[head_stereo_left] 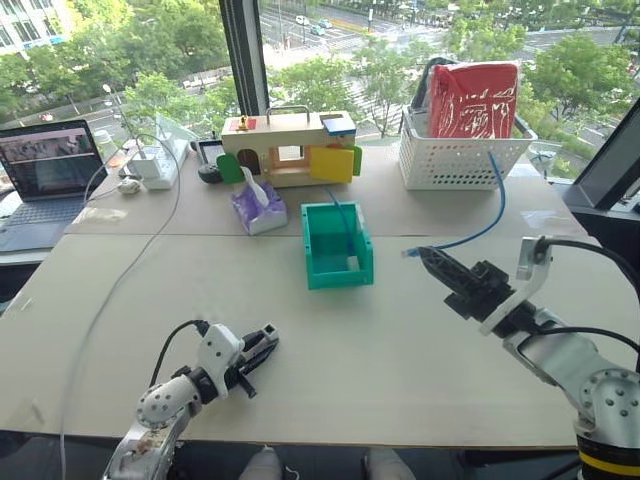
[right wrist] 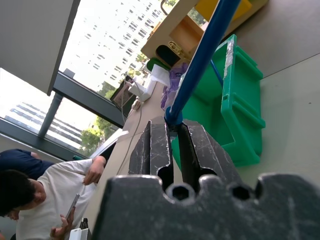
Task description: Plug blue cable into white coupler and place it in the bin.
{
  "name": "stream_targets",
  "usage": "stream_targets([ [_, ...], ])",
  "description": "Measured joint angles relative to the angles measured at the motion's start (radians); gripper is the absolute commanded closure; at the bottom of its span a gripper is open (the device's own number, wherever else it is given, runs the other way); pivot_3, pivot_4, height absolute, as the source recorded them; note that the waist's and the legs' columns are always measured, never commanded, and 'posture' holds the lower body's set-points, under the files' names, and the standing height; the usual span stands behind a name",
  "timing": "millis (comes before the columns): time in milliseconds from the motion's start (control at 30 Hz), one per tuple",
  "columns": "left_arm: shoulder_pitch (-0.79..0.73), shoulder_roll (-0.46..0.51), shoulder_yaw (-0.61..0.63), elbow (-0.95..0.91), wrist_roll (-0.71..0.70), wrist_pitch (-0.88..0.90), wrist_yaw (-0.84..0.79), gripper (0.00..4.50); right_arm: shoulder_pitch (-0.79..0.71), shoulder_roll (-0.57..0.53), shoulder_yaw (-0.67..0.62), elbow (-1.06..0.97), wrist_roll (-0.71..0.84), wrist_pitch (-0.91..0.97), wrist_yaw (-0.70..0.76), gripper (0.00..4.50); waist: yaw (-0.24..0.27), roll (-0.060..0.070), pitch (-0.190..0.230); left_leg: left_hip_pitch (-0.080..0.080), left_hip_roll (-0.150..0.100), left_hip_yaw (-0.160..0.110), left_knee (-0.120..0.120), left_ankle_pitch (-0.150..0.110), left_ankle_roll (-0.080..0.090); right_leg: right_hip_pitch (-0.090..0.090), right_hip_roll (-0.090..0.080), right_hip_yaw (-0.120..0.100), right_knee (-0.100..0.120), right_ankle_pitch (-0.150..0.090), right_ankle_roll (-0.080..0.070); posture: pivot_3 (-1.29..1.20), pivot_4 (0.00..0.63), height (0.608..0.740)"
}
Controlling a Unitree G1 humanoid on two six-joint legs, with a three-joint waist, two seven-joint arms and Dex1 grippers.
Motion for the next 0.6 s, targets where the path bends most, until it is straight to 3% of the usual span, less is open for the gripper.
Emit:
stream_targets([
  [133, -0.14, 0.047, -0.005, 0.177, -0.009, -0.087, -0.146, 3.81, 0.007, 0.0, -0.016, -0.018, -0.004, -0.011, -0.003, 4.5, -0.006, 0.0, 0.0, 0.003, 0.001, 0.0, 0.0, 0.001, 0.001, 0.004, 0.002, 0.002, -0.001, -0.003, -0.006, 0.0, 0.15, 0.74],
  [333, -0.509, 0.114, -0.151, 0.499, 0.091, -0.344, -0.472, 3.81, 0.033, 0.0, -0.033, -0.063, -0.01, -0.025, -0.027, 4.5, -0.003, -0.002, 0.001, -0.006, 0.001, -0.002, 0.0, 0.001, 0.001, -0.001, 0.003, 0.002, -0.003, 0.001, -0.001, 0.0, 0.15, 0.74],
  [467, -0.75, 0.053, -0.182, 0.726, 0.096, -0.412, -0.64, 3.81, 0.075, -0.001, -0.056, -0.105, -0.015, -0.043, -0.049, 4.5, -0.006, -0.003, 0.001, -0.015, 0.0, -0.002, 0.0, 0.0, 0.002, -0.009, 0.003, 0.001, -0.003, 0.004, -0.006, 0.0, 0.15, 0.74],
  [600, -0.846, -0.033, -0.193, 0.799, 0.075, -0.346, -0.756, 3.81, 0.111, -0.008, -0.076, -0.136, -0.016, -0.059, -0.07, 4.5, -0.017, -0.004, 0.001, -0.015, 0.0, -0.003, -0.001, -0.001, 0.005, -0.01, 0.003, 0.001, -0.002, 0.003, -0.007, 0.0, 0.15, 0.74],
])
